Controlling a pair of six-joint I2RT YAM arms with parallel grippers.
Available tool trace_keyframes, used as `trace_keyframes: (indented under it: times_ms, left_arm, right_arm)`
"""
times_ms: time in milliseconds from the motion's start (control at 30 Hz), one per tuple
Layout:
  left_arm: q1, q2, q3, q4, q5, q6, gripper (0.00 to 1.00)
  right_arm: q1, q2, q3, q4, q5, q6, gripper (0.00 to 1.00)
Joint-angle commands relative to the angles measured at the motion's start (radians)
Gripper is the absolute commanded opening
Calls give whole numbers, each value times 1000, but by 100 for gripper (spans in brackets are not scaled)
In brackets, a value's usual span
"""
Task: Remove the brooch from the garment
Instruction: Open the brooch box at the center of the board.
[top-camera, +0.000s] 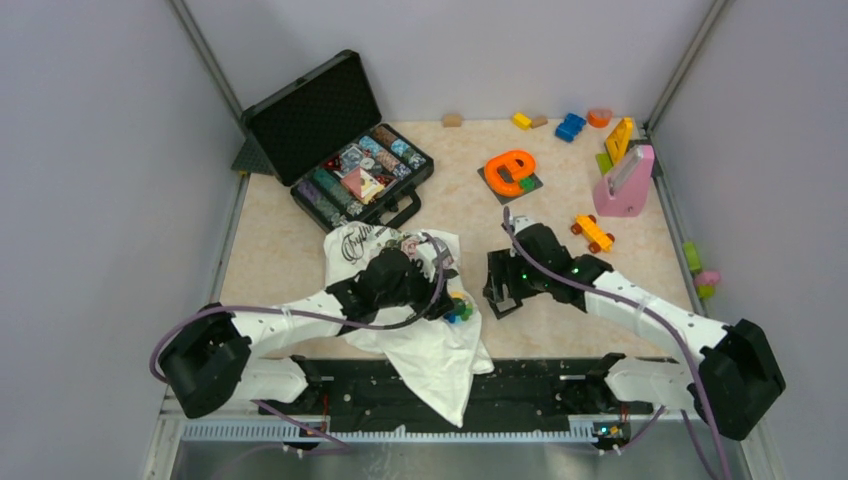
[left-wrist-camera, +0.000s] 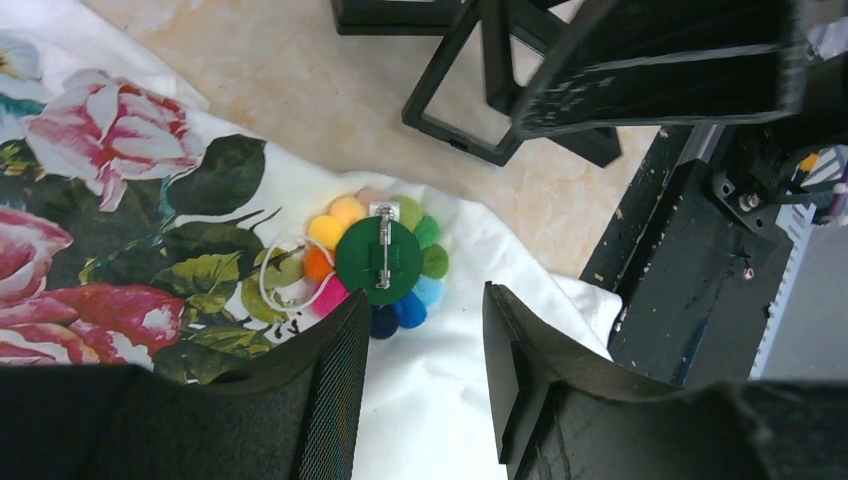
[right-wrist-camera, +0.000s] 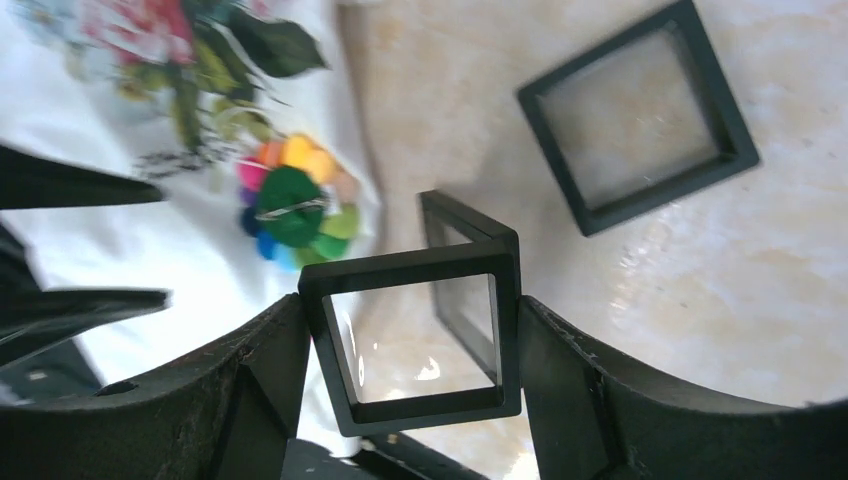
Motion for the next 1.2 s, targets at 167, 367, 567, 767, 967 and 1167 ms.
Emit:
trace_keyframes:
  times_ms: [167, 367, 567, 767, 967, 1167]
  left_arm:
    - [116, 29, -31, 141, 198, -83, 50]
    - [105, 69, 43, -57, 68, 0, 58]
    - [-86, 97, 199, -321, -302, 120, 43]
    - [-112, 207, 289, -396, -261, 147, 52]
    - [-221, 294, 332, -405, -439, 178, 62]
    - [-347, 334, 406, -447, -634, 197, 57]
  right_arm:
    - [-147, -75, -27, 168, -292, 133, 61]
    - [-268, -133, -157, 299, -436, 201, 61]
    - [-312, -171, -248, 367, -505, 242, 60]
    - [-380, -225, -315, 400, -545, 262, 60]
    - [-444, -286, -355, 393, -579, 268, 59]
    - [-470, -317, -382, 394, -598, 277, 59]
